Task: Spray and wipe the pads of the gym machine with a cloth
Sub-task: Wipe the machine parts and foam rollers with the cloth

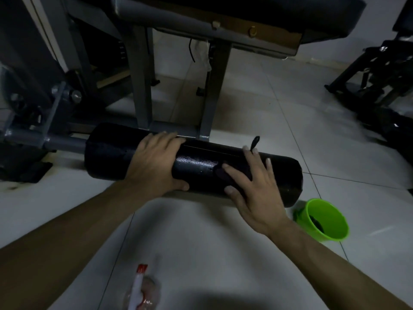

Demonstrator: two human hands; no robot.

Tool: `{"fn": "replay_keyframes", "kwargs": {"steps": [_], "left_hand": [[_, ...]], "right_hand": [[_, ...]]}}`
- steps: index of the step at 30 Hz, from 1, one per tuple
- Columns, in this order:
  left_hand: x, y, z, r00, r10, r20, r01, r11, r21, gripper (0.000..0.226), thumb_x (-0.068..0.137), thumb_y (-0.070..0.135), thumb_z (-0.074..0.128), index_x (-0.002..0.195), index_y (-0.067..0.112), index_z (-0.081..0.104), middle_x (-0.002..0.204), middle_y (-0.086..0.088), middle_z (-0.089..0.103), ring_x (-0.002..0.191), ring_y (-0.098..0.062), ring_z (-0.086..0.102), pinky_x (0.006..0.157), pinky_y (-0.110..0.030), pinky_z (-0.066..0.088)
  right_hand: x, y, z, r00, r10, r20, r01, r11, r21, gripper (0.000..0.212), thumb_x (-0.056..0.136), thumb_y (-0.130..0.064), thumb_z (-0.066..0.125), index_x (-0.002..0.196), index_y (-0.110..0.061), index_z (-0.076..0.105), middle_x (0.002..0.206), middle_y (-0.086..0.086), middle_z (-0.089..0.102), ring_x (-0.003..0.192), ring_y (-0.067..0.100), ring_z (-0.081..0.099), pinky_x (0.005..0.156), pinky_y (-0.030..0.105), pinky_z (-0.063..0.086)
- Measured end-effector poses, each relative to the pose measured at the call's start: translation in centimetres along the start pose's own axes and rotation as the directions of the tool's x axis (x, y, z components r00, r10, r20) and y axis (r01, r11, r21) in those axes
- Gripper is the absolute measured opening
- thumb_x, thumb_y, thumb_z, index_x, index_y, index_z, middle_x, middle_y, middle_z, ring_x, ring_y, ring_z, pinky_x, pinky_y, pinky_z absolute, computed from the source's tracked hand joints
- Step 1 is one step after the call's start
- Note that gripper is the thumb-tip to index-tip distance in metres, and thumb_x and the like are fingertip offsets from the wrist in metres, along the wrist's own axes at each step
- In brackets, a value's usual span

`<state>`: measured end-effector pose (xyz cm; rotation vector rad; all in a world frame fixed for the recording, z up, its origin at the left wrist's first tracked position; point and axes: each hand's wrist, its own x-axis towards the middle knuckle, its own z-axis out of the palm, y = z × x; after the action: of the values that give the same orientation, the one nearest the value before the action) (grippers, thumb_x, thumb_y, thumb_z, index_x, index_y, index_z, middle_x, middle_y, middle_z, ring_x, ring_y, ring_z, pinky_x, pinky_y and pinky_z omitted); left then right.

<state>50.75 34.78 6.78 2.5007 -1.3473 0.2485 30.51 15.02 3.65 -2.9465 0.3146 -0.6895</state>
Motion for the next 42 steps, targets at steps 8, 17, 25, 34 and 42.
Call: {"fn": "replay_keyframes", "kwargs": {"steps": [8, 17, 25, 34, 42], "left_hand": [[-1.4, -4.4, -0.2, 0.998, -0.051, -0.03, 0.053, 0.997, 0.053, 0.138, 0.035, 0.065, 0.093, 0.152, 0.015, 0.038, 0.157, -0.007, 0.041, 0.148, -0.031, 0.032, 0.123, -0.053, 0.018], [-1.6, -6.5, -0.4, 0.998, -0.014, -0.063, 0.016, 0.999, 0.038, 0.129, 0.027, 0.058, 0.095, 0.142, 0.016, 0.052, 0.146, -0.003, 0.056, 0.136, -0.03, 0.047, 0.116, -0.052, 0.028], [-2.4, -8.4, -0.5, 0.998, 0.002, -0.058, -0.003, 1.0, -0.012, 0.137, 0.042, 0.065, 0.093, 0.155, 0.011, 0.037, 0.16, -0.009, 0.039, 0.149, -0.029, 0.032, 0.124, -0.046, 0.023], [-5.1, -11.7, -2.1, 0.943, -0.328, -0.061, 0.307, 0.925, -0.223, 0.146, 0.04, 0.055, 0.1, 0.158, 0.015, 0.025, 0.166, -0.008, 0.022, 0.15, -0.032, 0.024, 0.119, -0.055, 0.031], [-5.1, -14.8, -2.2, 0.958, -0.288, 0.012, 0.263, 0.856, -0.445, 0.135, 0.042, 0.063, 0.091, 0.157, 0.024, 0.031, 0.16, 0.002, 0.039, 0.144, -0.022, 0.041, 0.115, -0.049, 0.04]], "right_hand": [[-1.9, 2.4, -1.8, 0.961, 0.103, -0.256, -0.074, 0.99, 0.121, 0.037, 0.093, -0.003, 0.069, 0.13, -0.012, 0.071, 0.149, 0.007, 0.055, 0.132, 0.022, 0.059, 0.105, 0.041, 0.052], [8.5, -8.4, 4.1, 0.964, -0.145, -0.225, 0.178, 0.975, 0.135, 0.043, 0.083, -0.004, 0.06, 0.124, -0.012, 0.072, 0.133, 0.012, 0.064, 0.114, 0.03, 0.066, 0.088, 0.042, 0.059], [7.7, -7.2, 1.4, 0.979, -0.152, -0.133, 0.17, 0.976, 0.137, 0.041, 0.099, -0.011, 0.063, 0.139, -0.012, 0.06, 0.15, 0.004, 0.056, 0.13, 0.021, 0.061, 0.106, 0.038, 0.051], [5.8, -5.7, 2.3, 0.982, -0.168, -0.088, 0.181, 0.968, 0.173, 0.047, 0.093, 0.002, 0.062, 0.138, -0.007, 0.062, 0.145, 0.011, 0.057, 0.142, 0.024, 0.05, 0.114, 0.044, 0.045], [15.0, -18.8, 8.3, 0.927, -0.343, -0.149, 0.369, 0.902, 0.223, 0.048, 0.078, -0.001, 0.072, 0.126, -0.004, 0.069, 0.126, 0.015, 0.067, 0.113, 0.034, 0.066, 0.091, 0.041, 0.057]]}}
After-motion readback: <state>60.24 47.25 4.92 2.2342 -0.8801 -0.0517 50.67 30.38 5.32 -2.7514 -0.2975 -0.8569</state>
